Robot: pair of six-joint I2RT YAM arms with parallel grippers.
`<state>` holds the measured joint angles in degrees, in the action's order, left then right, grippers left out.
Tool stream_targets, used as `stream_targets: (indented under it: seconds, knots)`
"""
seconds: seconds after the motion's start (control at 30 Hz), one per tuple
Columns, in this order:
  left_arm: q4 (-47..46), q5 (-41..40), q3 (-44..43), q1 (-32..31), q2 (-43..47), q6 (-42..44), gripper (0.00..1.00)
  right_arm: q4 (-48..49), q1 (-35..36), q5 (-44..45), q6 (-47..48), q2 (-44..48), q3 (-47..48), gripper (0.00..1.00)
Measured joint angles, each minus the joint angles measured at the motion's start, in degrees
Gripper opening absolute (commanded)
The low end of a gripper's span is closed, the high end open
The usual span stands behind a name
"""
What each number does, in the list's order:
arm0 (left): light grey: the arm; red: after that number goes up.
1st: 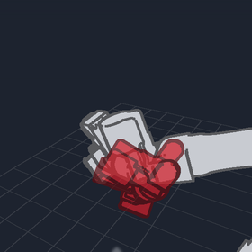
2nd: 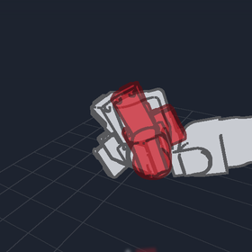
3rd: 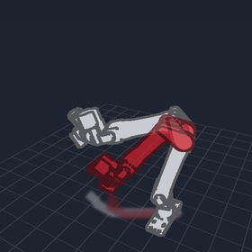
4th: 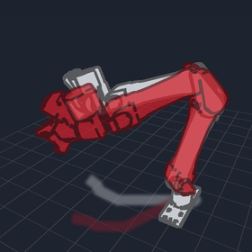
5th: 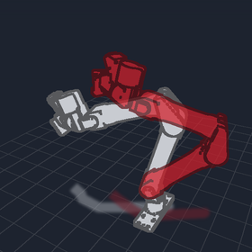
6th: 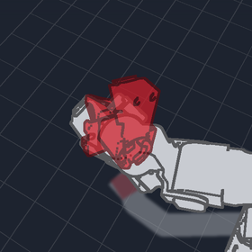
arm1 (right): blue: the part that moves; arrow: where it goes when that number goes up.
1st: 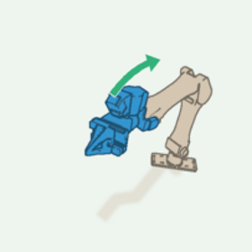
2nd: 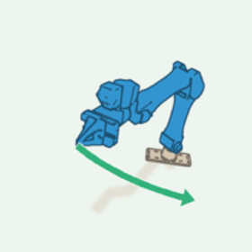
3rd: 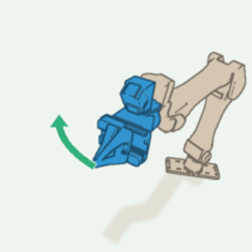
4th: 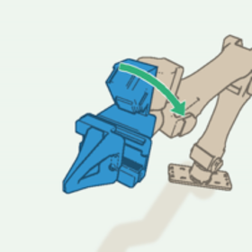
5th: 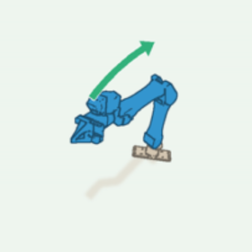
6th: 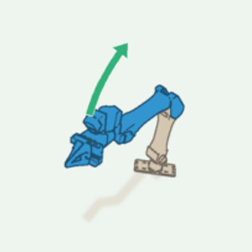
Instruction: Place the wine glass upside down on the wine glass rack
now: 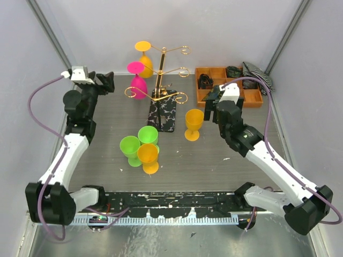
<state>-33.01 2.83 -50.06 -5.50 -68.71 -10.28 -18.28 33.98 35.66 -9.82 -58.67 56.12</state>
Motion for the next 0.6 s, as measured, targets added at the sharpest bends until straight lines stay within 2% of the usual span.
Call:
stream_targets:
  seconds: [0.27, 0.37, 0.6]
  knots:
    - [17.6, 0.2, -5.5, 0.0, 8.5, -0.4, 0.87, -5.0, -1.4, -7.5, -4.1, -3.2, 2.3, 0.91]
    - [22.0, 0.9, -6.8, 0.0, 9.9, -0.5, 0.9, -6.2, -1.6, -9.6, -5.3, -4.7, 4.2, 0.91]
    - [27.4, 3.3, -7.5, 0.0, 11.5, -1.0, 0.91, -6.7, -1.6, -12.6, -7.1, -9.7, 4.9, 0.89]
